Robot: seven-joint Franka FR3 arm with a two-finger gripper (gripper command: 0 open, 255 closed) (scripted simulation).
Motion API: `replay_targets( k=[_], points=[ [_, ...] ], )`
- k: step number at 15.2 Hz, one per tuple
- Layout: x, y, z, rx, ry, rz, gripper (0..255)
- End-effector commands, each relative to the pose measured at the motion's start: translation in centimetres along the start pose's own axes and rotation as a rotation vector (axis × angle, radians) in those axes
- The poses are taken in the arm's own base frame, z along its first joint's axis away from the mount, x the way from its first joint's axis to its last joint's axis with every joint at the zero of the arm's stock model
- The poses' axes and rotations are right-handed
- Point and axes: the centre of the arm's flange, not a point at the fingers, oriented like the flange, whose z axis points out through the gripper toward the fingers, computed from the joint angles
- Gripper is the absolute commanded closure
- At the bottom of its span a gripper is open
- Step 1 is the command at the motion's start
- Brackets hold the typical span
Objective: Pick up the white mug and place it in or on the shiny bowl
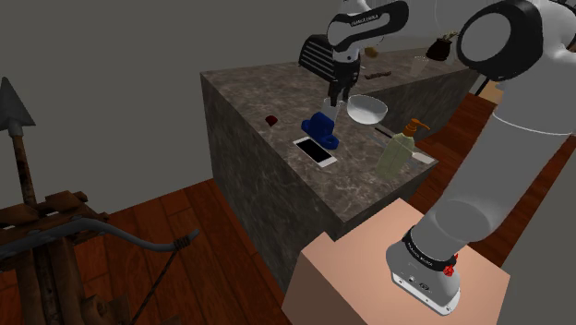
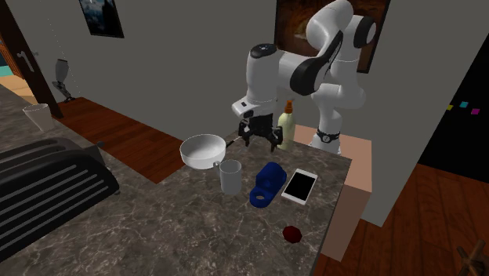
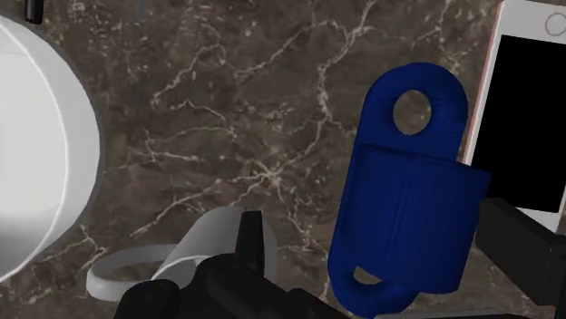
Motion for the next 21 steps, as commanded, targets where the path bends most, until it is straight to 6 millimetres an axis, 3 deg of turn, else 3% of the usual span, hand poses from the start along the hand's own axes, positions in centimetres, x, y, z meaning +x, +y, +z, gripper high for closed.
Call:
replay_targets(
  k=[1, 7, 14, 21],
  points=[
    [2.5, 1.4, 0.9, 0.002, -0.003, -0.004, 0],
    [8.2, 4.9, 3.7, 0.008, -0.013, -0.013, 0],
    [8.1, 4.9, 7.7, 0.008, -0.013, -0.013, 0],
    [8.1, 4.9, 7.7, 0.008, -0.013, -0.013, 0]
  ],
)
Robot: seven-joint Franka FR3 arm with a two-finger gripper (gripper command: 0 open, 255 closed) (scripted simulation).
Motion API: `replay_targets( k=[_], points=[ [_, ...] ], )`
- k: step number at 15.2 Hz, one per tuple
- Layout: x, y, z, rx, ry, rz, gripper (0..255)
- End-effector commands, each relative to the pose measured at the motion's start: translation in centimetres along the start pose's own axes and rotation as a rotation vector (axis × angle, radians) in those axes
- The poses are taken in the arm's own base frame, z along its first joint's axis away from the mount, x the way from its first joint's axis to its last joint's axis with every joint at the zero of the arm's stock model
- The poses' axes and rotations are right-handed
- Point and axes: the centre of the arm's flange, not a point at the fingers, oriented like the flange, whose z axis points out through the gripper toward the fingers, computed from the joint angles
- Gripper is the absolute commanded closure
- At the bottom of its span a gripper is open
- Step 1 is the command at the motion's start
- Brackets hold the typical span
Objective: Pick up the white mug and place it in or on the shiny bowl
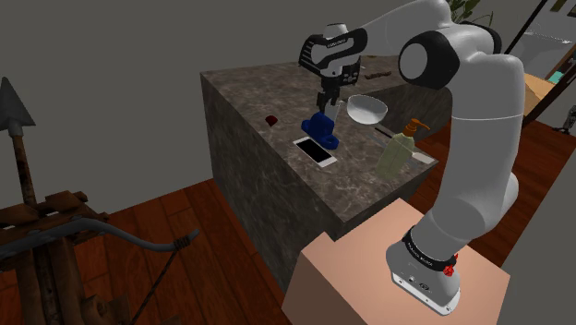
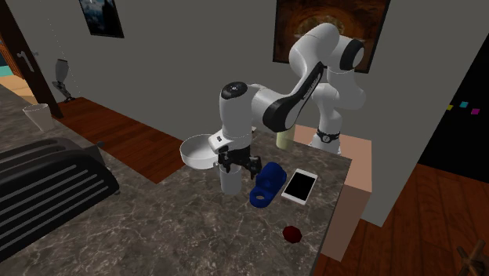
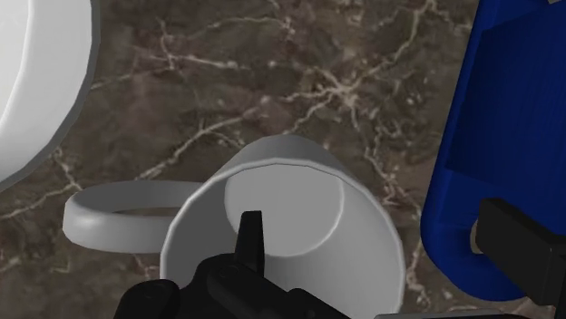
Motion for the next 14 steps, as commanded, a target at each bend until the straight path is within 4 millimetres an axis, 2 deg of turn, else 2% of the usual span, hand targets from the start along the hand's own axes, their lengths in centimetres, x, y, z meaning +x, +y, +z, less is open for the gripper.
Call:
replay_targets(
  k=[1, 2, 11, 14],
  points=[
    [0.0, 0.0, 0.0, 0.0, 0.0, 0.0, 0],
    [0.0, 0.0, 0.0, 0.0, 0.0, 0.0, 255],
    [0.0, 0.0, 0.0, 0.0, 0.0, 0.0, 255],
    [-0.3, 0.0, -1.6, 0.0, 0.0, 0.0, 255]
  ],
)
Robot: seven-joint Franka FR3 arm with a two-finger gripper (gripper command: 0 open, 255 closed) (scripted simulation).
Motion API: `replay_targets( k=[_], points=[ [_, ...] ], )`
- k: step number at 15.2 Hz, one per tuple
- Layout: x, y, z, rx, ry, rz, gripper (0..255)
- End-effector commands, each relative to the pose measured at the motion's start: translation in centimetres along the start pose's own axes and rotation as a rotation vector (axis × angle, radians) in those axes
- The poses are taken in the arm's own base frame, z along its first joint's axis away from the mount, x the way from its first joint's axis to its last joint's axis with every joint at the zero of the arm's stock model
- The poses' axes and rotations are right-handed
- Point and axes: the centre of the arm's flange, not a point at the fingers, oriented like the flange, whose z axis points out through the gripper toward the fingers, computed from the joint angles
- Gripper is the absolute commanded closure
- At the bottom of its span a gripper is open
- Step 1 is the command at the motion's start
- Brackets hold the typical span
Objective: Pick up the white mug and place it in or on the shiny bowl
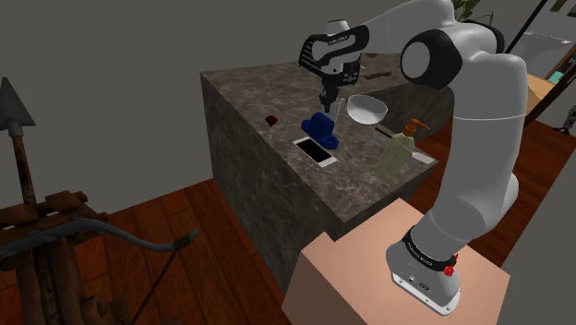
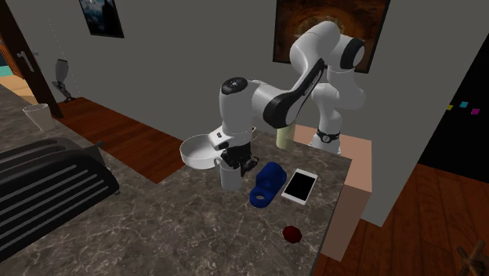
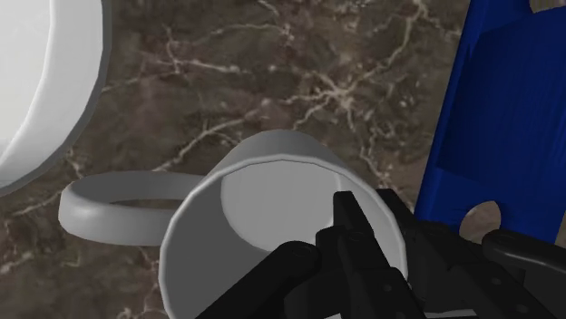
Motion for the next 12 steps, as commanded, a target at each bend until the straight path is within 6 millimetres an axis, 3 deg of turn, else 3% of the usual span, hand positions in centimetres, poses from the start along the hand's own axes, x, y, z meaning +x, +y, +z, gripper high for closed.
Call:
replay_targets(
  k=[1, 12],
  points=[
    [0.0, 0.1, -1.0, 0.0, 0.0, 0.0, 255],
    [-1.0, 0.2, -6.7, 0.0, 0.0, 0.0, 255]
  ],
)
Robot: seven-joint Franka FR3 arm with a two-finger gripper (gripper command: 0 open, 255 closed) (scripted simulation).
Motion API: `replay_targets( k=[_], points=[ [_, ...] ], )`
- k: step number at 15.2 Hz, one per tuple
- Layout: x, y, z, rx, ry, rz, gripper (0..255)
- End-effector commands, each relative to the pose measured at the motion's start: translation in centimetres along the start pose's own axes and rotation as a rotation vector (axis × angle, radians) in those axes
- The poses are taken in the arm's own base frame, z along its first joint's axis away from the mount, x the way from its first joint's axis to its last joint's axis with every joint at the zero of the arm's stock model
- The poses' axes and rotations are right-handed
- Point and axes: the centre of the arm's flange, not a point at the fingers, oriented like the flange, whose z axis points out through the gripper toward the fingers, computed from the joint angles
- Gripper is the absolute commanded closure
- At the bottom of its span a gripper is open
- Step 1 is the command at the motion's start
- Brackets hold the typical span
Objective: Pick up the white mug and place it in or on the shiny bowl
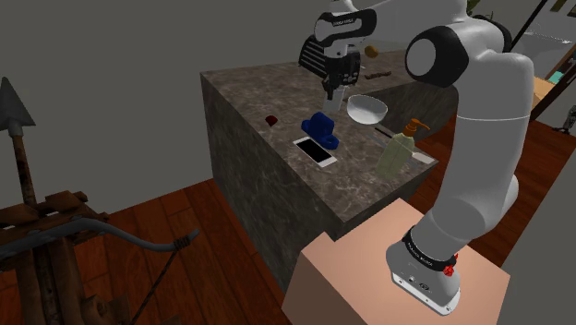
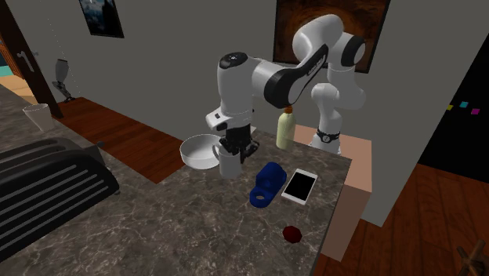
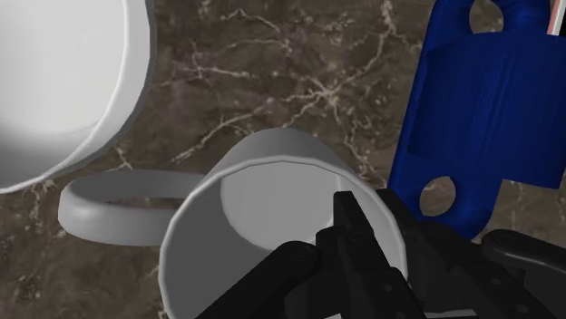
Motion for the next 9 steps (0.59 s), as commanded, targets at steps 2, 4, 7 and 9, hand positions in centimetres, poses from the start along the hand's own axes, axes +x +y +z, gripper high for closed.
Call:
replay_targets(
  k=[2, 4, 7, 9],
  points=[
    [-0.4, 0.1, -1.6, 0.0, 0.0, 0.0, 255],
    [-0.6, 0.1, -2.6, 0.0, 0.0, 0.0, 255],
    [-0.9, 0.1, -4.2, 0.0, 0.0, 0.0, 255],
    [-1.0, 0.2, -5.2, 0.0, 0.0, 0.0, 255]
  ],
)
